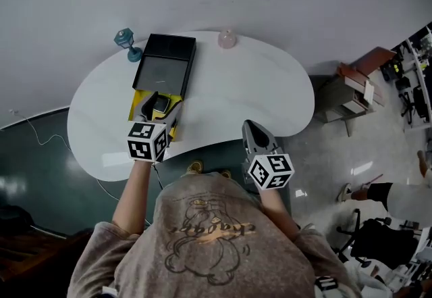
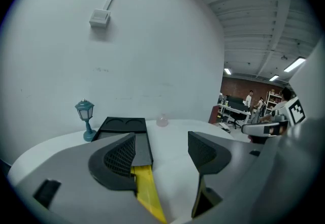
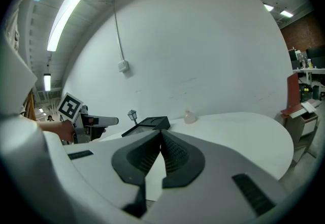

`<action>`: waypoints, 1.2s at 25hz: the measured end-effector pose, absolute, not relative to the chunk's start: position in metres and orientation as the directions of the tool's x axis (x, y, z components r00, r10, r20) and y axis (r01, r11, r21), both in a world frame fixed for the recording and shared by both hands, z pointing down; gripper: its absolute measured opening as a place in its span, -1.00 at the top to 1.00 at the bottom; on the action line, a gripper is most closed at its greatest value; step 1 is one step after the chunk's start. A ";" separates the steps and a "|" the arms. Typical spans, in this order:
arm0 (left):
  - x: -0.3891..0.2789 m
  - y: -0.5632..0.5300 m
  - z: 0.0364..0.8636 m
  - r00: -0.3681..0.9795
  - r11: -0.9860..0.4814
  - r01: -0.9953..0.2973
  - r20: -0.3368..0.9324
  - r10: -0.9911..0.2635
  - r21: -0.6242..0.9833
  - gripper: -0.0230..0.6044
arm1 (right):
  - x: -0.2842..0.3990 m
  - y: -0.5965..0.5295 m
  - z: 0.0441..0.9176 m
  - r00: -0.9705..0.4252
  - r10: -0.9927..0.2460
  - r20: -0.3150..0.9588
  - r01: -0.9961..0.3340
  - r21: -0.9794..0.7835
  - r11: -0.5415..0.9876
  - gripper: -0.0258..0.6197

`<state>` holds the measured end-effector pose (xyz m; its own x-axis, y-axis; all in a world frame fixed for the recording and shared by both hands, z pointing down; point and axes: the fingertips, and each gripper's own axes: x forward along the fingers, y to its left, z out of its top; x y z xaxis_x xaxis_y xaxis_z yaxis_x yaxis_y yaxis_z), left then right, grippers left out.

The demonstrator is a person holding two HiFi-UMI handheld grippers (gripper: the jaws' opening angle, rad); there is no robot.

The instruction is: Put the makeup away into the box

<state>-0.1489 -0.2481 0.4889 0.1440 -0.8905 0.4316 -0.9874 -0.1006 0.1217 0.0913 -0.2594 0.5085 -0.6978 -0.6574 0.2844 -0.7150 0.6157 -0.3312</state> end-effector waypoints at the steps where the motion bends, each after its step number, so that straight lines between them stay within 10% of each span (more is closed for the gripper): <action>1: -0.146 -0.247 0.483 0.147 -0.105 -0.987 0.406 -0.902 0.124 -0.11 | 0.092 -0.260 0.509 -0.695 -0.660 0.285 -0.717 -0.330 0.614 0.91; 21: -0.116 -0.222 0.491 0.211 -0.166 -0.967 0.240 -0.948 0.195 -0.11 | 0.121 -0.266 0.511 -0.636 -0.712 0.299 -0.772 -0.263 0.579 0.91; 30: -0.108 -0.216 0.503 0.225 -0.187 -0.968 0.251 -0.941 0.169 0.39 | 0.122 -0.264 0.515 -0.638 -0.707 0.305 -0.770 -0.236 0.593 0.91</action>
<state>-0.1076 -0.2162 0.5032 0.2253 -0.9414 0.2510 -0.9678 -0.1866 0.1688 0.1221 -0.2644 0.5152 -0.6380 -0.7071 0.3049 -0.7699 0.5927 -0.2363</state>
